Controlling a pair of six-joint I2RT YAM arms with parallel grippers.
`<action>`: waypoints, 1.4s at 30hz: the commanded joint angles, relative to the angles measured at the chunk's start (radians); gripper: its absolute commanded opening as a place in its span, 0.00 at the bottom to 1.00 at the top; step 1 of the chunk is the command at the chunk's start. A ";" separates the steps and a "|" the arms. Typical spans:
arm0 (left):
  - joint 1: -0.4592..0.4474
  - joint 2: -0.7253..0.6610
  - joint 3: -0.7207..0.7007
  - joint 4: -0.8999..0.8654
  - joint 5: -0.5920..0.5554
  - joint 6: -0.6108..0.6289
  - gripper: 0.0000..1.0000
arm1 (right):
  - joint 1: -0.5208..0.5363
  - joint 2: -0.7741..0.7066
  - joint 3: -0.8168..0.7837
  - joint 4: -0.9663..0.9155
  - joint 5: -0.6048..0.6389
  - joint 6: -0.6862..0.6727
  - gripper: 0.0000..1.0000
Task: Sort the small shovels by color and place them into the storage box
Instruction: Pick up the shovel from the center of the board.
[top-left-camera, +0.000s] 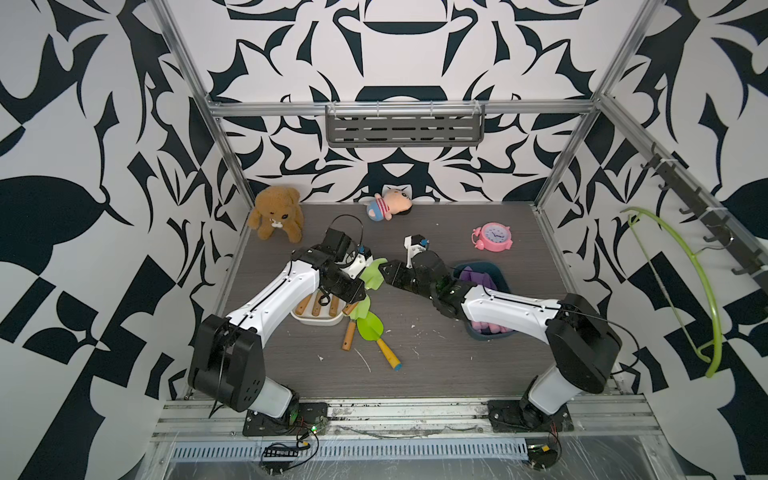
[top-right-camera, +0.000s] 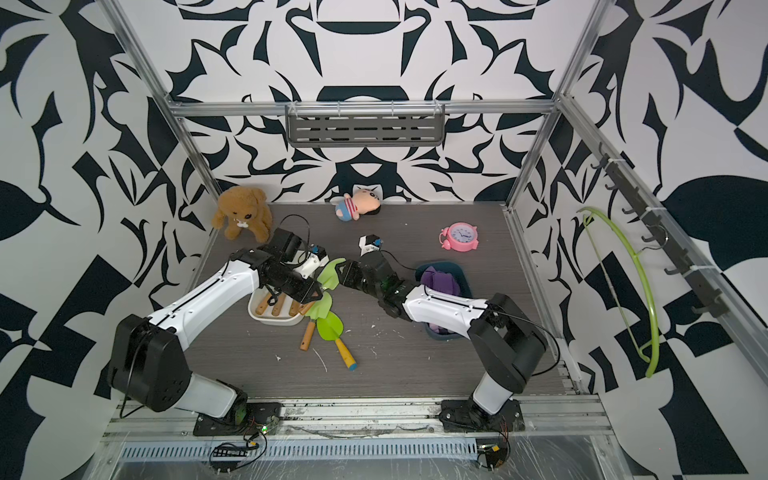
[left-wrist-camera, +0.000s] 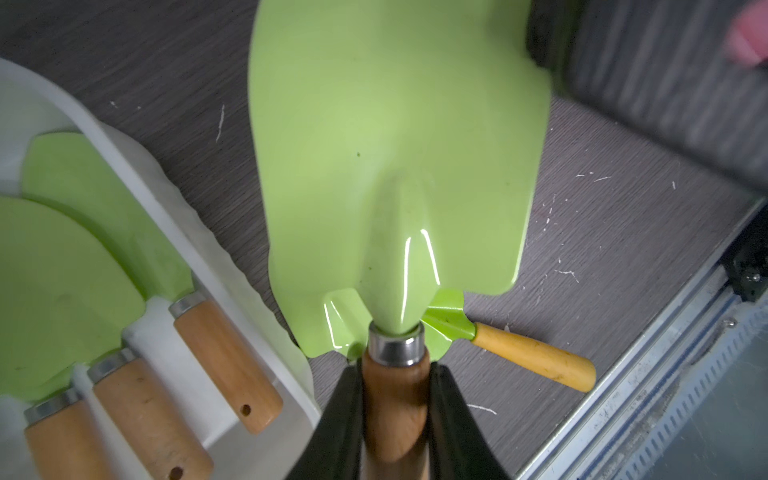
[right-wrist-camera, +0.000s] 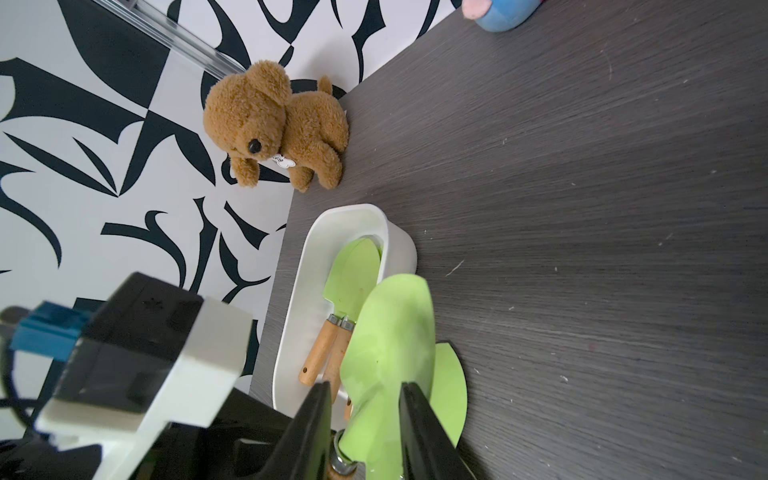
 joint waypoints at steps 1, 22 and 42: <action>0.004 -0.012 0.002 -0.004 0.016 0.008 0.00 | 0.002 -0.001 0.045 -0.019 0.022 0.007 0.33; 0.006 -0.012 0.003 0.003 0.036 0.002 0.00 | 0.003 0.007 0.071 -0.069 0.044 0.028 0.34; 0.062 -0.045 -0.033 0.037 0.206 -0.047 0.36 | 0.003 0.032 0.066 0.020 -0.010 -0.009 0.00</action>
